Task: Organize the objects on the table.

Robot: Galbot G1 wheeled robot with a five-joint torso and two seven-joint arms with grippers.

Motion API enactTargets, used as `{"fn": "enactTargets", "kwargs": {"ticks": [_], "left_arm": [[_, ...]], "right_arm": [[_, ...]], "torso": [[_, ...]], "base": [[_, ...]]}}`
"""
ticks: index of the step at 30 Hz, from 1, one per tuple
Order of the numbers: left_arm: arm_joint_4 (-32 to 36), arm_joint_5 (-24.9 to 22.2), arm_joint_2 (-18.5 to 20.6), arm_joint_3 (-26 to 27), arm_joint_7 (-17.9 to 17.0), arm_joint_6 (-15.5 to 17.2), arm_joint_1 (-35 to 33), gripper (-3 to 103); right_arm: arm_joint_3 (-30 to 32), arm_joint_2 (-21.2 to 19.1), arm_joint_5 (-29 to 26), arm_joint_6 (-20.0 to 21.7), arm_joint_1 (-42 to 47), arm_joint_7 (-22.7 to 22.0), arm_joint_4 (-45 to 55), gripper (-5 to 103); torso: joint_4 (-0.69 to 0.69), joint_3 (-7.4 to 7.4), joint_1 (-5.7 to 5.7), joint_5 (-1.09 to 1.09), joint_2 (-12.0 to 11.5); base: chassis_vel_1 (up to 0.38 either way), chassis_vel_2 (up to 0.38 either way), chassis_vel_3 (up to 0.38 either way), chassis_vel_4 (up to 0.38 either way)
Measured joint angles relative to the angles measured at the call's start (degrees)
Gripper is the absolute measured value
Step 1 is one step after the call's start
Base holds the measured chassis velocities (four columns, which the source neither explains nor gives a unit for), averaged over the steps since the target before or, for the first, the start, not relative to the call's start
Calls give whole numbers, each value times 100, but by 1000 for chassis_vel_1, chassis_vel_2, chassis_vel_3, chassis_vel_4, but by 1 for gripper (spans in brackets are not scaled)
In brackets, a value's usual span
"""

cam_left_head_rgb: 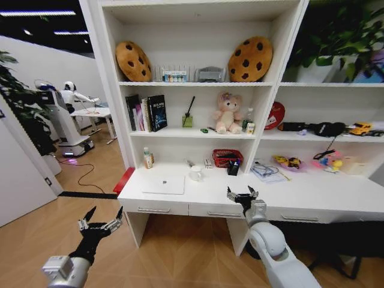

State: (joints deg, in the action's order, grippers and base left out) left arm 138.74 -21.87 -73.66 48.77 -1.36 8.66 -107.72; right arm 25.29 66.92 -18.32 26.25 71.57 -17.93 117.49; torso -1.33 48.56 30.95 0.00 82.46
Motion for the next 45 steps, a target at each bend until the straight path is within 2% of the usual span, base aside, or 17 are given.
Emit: {"fn": "enactTargets", "kwargs": {"ticks": [4, 5, 6, 7, 8, 9, 10, 12, 16, 17, 20, 24, 26, 30, 45], "left_arm": [[0, 0, 0, 1, 0, 0, 0, 100], [1, 0, 0, 1, 1, 0, 0, 100], [0, 0, 0, 1, 1, -1, 0, 100], [0, 0, 0, 1, 0, -1, 0, 100], [0, 0, 0, 1, 0, -1, 0, 100], [1, 0, 0, 1, 0, -1, 0, 100], [0, 0, 0, 0, 0, -1, 0, 100], [0, 0, 0, 2, -1, -1, -1, 100], [0, 0, 0, 2, -1, 0, -1, 100], [0, 0, 0, 1, -1, -1, -1, 100], [0, 0, 0, -2, 3, -1, 1, 100], [0, 0, 0, -1, 3, 0, 1, 100], [0, 0, 0, -1, 4, 0, 1, 100], [0, 0, 0, 0, 4, 0, 1, 100], [0, 0, 0, 0, 1, 0, 1, 100]], "right_arm": [[-3, -1, -2, -3, -6, 8, -2, 100], [-4, -1, -4, -8, -12, 10, -8, 100], [-4, -1, -7, -15, -13, 15, -8, 100], [-4, -1, -44, -91, -23, 73, -10, 100], [-4, -1, -44, -91, -23, 73, -10, 100], [-3, -1, -99, -221, -51, 101, -41, 100], [-7, 0, -150, -312, -81, 107, -75, 100], [-12, 1, -175, -348, -113, 109, -98, 100], [-21, -2, -182, -374, -128, 111, -119, 100], [-24, 1, -181, -375, -128, 111, -123, 100], [-30, 32, -150, -387, -120, 110, -142, 100], [-36, 44, -116, -405, -105, 113, -143, 100], [-37, 44, -110, -411, -103, 115, -143, 100], [-34, 36, -105, -425, -96, 114, -140, 100], [-34, 43, -2, -551, -58, 100, -112, 100]], "torso": [[2, 0, -1, -3, 1], [0, 0, 0, 8, 1], [0, 0, -1, 3, 0], [1, -1, -1, -5, 1], [1, -1, -1, -5, 1], [1, 0, -1, 7, 0], [-1, -2, -5, -3, 2], [4, -2, -6, 0, 4], [2, -2, -6, 0, 4], [-3, -2, -7, 0, 4], [-7, 2, 2, 1, -1], [5, 3, 8, -1, -3], [6, 3, 7, 1, -3], [-1, 1, 2, -1, -1], [0, 0, 0, 0, 0]], "base": [[363, -329, -345, 354], [351, -392, -355, 371], [351, -372, -356, 371], [347, -372, -383, 363], [347, -372, -383, 363], [343, -324, -383, 363], [343, -269, -312, 304], [301, -173, -287, 286], [108, -57, -227, 156], [56, -18, -115, 84], [-90, -34, 2, -21], [-57, 31, 107, -74], [-6, 63, 125, -13], [0, 0, 0, 0], [2, -1, -5, -1]]}}
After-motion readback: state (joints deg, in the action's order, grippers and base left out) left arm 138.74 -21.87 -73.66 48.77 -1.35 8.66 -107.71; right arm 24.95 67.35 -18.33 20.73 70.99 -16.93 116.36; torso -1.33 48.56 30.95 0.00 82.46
